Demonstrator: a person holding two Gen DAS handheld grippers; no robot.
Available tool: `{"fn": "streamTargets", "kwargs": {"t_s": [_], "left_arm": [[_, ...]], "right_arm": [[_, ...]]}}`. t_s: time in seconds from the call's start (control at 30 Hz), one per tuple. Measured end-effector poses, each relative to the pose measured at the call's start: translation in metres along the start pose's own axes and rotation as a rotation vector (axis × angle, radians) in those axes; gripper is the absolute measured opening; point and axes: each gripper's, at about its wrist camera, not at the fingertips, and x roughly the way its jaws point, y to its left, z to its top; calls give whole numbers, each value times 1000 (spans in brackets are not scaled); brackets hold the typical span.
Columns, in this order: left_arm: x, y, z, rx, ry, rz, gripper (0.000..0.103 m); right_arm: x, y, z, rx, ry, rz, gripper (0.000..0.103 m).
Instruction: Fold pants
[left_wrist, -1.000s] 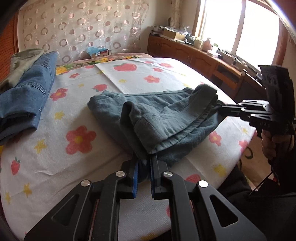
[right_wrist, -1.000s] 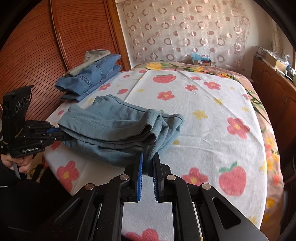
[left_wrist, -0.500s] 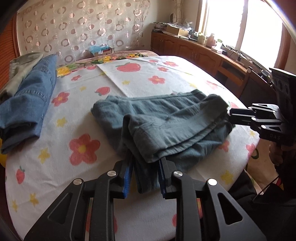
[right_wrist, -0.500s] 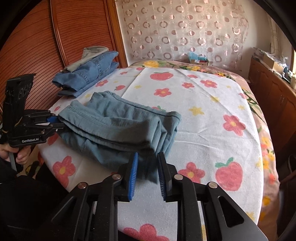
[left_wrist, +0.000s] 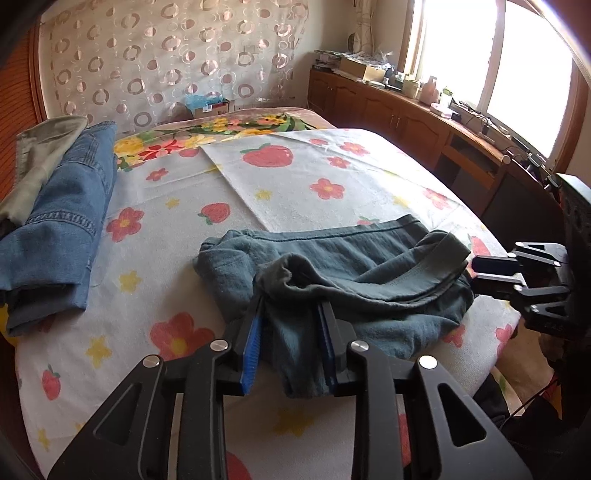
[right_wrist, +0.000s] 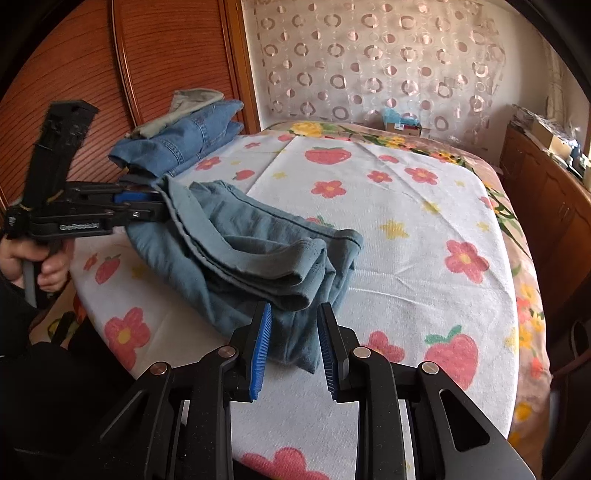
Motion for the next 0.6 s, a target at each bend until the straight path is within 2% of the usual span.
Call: {"fn": "streamTargets", "kwargs": {"t_s": [0.07, 0.1, 0.13, 0.3, 0.6], "left_arm": [[-5, -1, -2, 7, -10, 0, 34], [-5, -2, -2, 11, -12, 1, 42], [-5, -1, -2, 13, -14, -1, 45], [6, 3, 1, 8, 8, 16, 46], [24, 10, 13, -4, 31, 33, 47]], "right_arm": [[7, -1, 3, -9, 16, -5, 27], [11, -1, 6, -17, 25, -7, 27], [16, -1, 9, -26, 39, -12, 27], [34, 2, 17, -57, 95, -18, 27], [41, 4, 38, -82, 62, -35, 27]]}}
